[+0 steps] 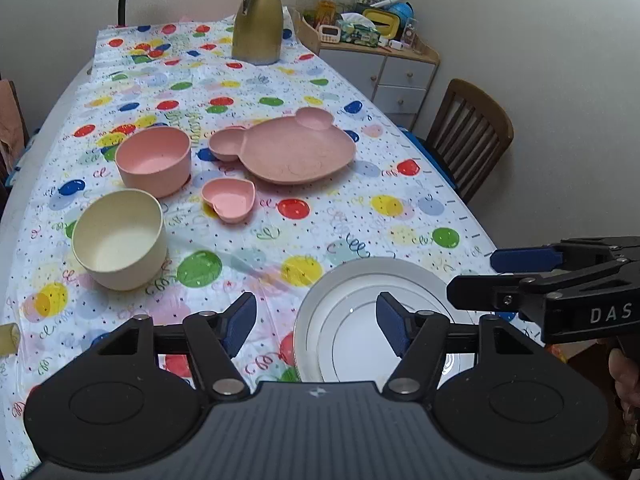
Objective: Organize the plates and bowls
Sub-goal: 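Open both grippers and pull back from the stacked plates, then move both grippers to the pink bear-shaped plate and close on its rim, then lift the pink bear-shaped plate and carry it toward the stacked plates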
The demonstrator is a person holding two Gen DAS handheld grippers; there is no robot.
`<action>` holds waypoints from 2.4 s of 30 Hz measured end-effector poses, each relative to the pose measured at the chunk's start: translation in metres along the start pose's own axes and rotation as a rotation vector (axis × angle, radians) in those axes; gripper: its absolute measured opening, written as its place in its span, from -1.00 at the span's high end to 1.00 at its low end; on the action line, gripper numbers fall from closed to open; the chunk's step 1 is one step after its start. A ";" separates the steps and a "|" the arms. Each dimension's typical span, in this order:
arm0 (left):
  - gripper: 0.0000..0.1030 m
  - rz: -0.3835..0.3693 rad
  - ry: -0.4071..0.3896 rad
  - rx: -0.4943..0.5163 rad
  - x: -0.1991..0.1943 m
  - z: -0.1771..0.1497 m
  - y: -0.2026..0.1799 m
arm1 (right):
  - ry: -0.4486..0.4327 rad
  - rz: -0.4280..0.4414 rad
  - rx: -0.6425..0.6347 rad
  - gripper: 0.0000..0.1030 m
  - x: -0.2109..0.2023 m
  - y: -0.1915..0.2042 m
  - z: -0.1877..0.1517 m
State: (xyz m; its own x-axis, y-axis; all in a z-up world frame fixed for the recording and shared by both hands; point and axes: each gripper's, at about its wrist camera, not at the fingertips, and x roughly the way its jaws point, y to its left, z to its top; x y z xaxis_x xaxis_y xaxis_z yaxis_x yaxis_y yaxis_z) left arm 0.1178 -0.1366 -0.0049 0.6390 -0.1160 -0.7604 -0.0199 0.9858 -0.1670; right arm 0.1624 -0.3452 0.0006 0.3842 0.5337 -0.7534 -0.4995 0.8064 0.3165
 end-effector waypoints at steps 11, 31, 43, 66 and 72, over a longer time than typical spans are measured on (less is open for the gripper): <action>-0.51 0.123 -0.069 -0.052 0.039 0.056 0.009 | -0.148 -0.093 -0.066 -0.99 0.001 -0.007 0.045; -0.51 0.157 0.060 -0.192 0.195 0.146 0.057 | -0.049 -0.238 -0.033 -0.77 0.141 -0.088 0.167; -0.50 0.161 0.119 -0.207 0.242 0.153 0.072 | 0.052 -0.268 0.043 -0.38 0.218 -0.129 0.206; 0.66 0.099 0.156 -0.264 0.261 0.153 0.094 | 0.131 -0.210 -0.029 0.74 0.265 -0.139 0.224; 0.70 0.095 0.159 -0.227 0.255 0.154 0.087 | 0.121 -0.214 -0.043 0.82 0.260 -0.139 0.223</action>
State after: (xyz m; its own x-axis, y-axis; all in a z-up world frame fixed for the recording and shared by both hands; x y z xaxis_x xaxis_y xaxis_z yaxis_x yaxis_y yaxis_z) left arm 0.3971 -0.0618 -0.1166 0.4982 -0.0595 -0.8650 -0.2567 0.9428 -0.2127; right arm 0.5047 -0.2617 -0.1107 0.3904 0.3156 -0.8649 -0.4502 0.8849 0.1197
